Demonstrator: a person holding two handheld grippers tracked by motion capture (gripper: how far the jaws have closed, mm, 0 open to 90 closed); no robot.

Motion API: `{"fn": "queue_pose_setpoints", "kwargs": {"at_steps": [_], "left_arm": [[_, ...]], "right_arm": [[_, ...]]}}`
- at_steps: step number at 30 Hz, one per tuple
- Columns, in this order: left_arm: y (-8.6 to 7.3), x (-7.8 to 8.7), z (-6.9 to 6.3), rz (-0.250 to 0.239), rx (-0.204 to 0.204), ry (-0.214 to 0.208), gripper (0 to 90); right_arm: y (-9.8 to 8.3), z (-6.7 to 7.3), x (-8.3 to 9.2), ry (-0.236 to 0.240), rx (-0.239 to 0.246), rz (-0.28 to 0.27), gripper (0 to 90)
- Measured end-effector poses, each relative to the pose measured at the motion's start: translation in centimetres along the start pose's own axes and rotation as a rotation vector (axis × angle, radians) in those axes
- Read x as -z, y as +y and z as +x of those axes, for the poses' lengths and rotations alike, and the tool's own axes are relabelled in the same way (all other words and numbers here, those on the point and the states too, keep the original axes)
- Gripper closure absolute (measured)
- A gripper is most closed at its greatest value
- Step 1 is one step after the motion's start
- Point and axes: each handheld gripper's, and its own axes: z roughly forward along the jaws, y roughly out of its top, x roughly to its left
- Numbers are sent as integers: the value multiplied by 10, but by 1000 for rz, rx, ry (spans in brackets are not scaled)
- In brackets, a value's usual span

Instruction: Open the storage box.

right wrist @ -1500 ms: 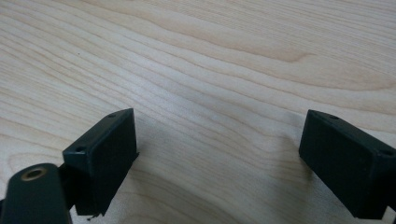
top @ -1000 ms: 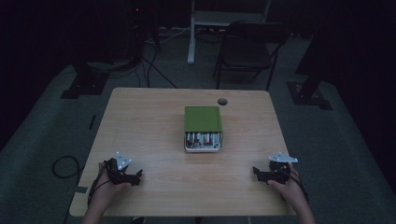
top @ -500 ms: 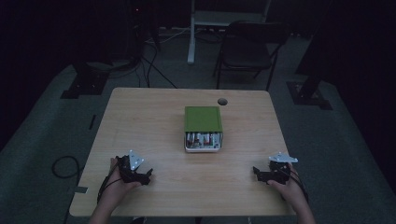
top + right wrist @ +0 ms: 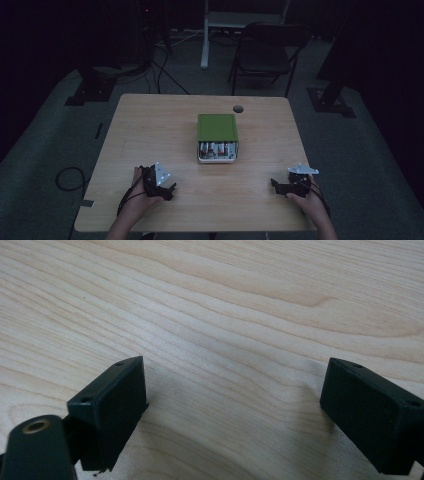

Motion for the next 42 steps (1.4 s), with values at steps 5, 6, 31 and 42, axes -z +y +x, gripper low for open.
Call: {"fn": "queue_pose_setpoints", "kwargs": {"at_steps": [5, 6, 31, 42], "left_arm": [[5, -3, -5, -10, -24, -5, 46], [6, -4, -7, -11, -33, -7, 46], [51, -4, -57, -107, -279, -10, 46], [69, -8, -71, -146, -369, -14, 46]], "right_arm": [[0, 0, 0, 0, 0, 0, 108], [0, 0, 0, 0, 0, 0, 108], [0, 0, 0, 0, 0, 0, 108], [0, 0, 0, 0, 0, 0, 108]]}}
